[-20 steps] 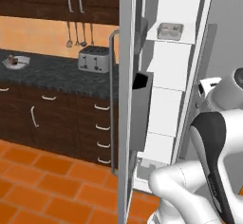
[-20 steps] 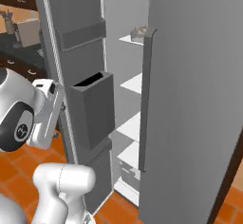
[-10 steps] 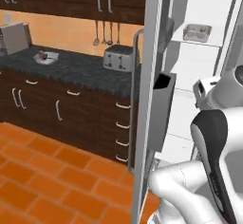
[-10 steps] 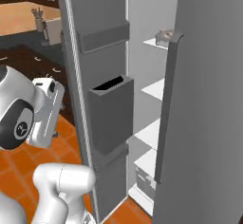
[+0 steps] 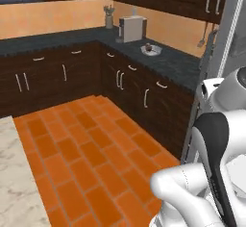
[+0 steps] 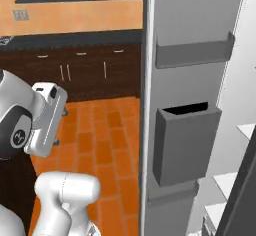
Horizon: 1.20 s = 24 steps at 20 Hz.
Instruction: Take the meat container that has the steak and place it on the second highest rack of the freezer. Then take the vegetable container that has the garlic and mushroom and place it on the highest rack of the freezer.
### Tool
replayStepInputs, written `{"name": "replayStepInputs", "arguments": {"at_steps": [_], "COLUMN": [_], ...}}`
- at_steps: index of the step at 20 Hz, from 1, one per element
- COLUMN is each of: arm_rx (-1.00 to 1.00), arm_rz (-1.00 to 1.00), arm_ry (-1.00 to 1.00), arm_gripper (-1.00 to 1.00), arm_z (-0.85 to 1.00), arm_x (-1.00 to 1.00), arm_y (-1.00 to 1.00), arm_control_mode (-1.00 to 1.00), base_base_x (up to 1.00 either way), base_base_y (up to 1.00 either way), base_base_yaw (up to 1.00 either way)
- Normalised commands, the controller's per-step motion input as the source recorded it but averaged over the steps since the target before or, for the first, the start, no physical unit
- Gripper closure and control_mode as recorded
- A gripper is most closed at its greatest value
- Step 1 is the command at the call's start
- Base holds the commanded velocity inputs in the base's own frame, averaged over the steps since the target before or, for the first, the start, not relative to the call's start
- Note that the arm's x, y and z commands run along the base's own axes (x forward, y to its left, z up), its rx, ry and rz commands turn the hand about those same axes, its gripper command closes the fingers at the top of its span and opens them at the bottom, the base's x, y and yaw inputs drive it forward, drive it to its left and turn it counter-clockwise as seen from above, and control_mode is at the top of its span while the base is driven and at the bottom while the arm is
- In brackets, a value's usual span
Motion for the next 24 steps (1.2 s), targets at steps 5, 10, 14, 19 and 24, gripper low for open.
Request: {"name": "replayStepInputs", "arguments": {"at_steps": [5, 10, 14, 19, 24], "arm_rx": [0.00, 0.00, 0.00, 0.00, 0.00], "arm_rz": [0.00, 0.00, 0.00, 0.00, 0.00], "arm_ry": [0.00, 0.00, 0.00, 0.00, 0.00], "arm_gripper": [-1.00, -1.00, -1.00, -1.00, -1.00], "arm_z": [0.00, 0.00, 0.00, 0.00, 0.00], "arm_x": [0.00, 0.00, 0.00, 0.00, 0.00], "arm_y": [0.00, 0.00, 0.00, 0.00, 0.00], "arm_control_mode": [1.00, 1.00, 1.00, 1.00, 1.00], "base_base_x": [0.95, 1.00, 1.00, 1.00, 1.00], "base_base_y": [0.01, 0.00, 0.00, 0.02, 0.00], "base_base_yaw": [0.47, 0.21, 0.06, -0.27, -0.45]}}
